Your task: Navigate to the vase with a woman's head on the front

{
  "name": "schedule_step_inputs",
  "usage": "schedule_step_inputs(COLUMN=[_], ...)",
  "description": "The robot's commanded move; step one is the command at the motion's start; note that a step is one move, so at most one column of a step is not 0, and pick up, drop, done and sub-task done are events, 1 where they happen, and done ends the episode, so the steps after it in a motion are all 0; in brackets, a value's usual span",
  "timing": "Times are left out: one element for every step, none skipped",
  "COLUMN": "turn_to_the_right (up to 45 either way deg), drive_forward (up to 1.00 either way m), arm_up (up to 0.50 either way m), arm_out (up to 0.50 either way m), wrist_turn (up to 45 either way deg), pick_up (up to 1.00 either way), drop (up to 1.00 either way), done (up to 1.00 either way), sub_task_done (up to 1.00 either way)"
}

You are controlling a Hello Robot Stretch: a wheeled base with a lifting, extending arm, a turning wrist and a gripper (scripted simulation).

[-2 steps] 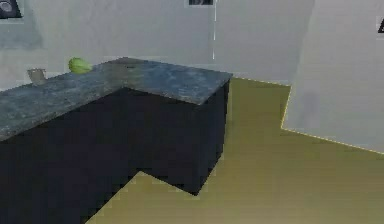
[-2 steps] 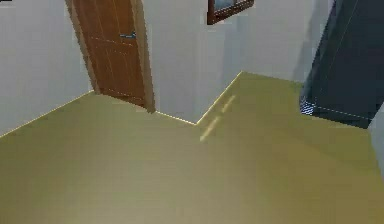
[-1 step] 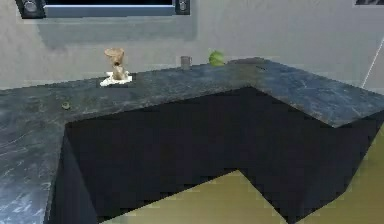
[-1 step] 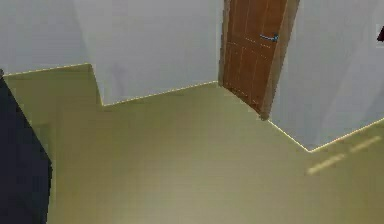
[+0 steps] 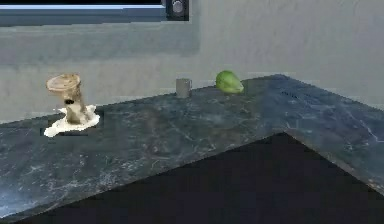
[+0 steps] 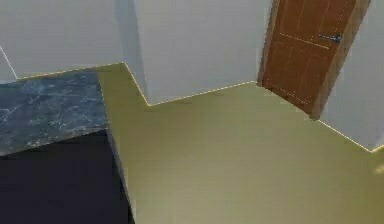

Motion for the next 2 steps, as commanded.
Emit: schedule_step_inputs(turn_to_the_right=[-33.0,0.0], drive_forward=[0.00,0.00], arm_up=[0.00,0.00], arm_out=[0.00,0.00], wrist_turn=[0.0,0.0], pick_up=[0.00,0.00], drop=[0.00,0.00], done=[0.00,1.00], sub_task_done=[0.00,0.00])
